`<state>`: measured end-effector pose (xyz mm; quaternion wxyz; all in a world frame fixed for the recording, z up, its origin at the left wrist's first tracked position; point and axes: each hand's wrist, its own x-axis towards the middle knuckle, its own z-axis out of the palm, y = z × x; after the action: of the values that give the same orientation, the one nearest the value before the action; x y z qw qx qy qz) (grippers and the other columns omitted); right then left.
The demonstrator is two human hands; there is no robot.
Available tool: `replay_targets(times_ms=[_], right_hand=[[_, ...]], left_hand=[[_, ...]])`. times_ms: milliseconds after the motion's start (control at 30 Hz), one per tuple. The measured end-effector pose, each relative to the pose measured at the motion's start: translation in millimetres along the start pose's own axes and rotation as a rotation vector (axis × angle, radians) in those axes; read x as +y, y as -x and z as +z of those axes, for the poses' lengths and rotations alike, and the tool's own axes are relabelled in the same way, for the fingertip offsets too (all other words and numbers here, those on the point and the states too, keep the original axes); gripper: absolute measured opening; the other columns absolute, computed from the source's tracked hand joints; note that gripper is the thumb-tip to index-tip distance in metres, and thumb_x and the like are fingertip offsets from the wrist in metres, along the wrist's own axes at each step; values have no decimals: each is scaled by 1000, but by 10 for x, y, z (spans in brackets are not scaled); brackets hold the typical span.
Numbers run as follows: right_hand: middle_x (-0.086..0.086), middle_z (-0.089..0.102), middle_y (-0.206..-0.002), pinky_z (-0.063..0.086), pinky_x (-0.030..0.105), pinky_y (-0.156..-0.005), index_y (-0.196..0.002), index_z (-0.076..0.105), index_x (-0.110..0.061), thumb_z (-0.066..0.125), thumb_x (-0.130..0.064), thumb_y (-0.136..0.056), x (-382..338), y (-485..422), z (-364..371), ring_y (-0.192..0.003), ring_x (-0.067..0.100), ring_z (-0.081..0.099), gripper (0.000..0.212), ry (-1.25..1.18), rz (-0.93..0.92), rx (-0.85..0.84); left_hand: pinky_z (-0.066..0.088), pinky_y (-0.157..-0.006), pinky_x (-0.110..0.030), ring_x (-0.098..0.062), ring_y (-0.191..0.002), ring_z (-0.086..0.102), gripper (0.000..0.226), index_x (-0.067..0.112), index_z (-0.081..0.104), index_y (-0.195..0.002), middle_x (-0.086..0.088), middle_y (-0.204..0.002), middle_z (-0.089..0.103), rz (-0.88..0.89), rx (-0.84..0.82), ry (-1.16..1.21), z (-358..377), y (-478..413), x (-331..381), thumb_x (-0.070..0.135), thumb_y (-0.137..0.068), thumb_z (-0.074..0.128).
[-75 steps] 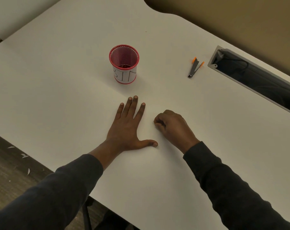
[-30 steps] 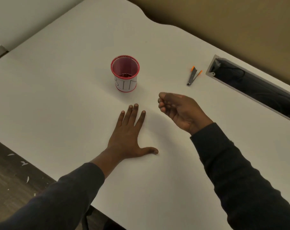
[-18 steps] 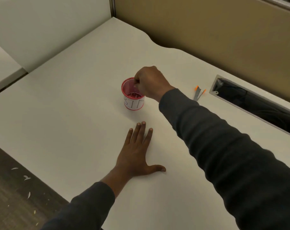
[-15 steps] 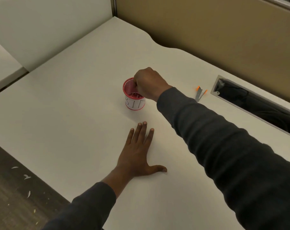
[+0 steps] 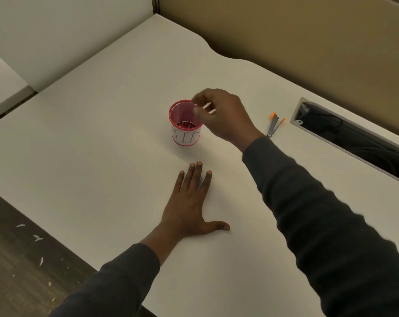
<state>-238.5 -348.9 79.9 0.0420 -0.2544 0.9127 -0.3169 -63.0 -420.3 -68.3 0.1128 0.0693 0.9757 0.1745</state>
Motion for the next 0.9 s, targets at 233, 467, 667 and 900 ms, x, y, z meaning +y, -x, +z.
replay_targets(times_ms=[233,467,667,900], right_hand=[[-3,64,-124,51,30,-96,-124,63,-18,58,-30,-97,889,1729,273,-111,10,59,30,31,220,172],[1,2,-166,6,41,-124,-158,13,-17,35,-38,-103,1125,2624,755,-153,16,-5,63,302,243,-57],[4,2,-166,8,44,-124,-158,10,-12,30,-40,-101,1106,2640,794,-153,18,-5,66,328,275,-48],[6,5,-166,10,43,-123,-157,12,-9,34,-43,-100,1134,2660,821,-153,19,-1,70,313,302,-2]], left_hand=[[0,-130,-54,-28,-158,-25,142,17,-9,-165,-12,-171,-24,7,50,-16,18,0,-2,106,-63,35],[3,-130,-56,-31,-160,-15,140,15,0,-166,-14,-173,-15,16,103,-49,54,-4,-25,106,-64,27],[6,-131,-51,-29,-162,-3,121,15,16,-166,-14,-174,1,31,141,-6,67,48,-12,94,-77,36],[40,-116,-51,-38,-145,45,58,12,60,-144,-19,-154,50,79,348,50,304,290,325,47,-98,55]])
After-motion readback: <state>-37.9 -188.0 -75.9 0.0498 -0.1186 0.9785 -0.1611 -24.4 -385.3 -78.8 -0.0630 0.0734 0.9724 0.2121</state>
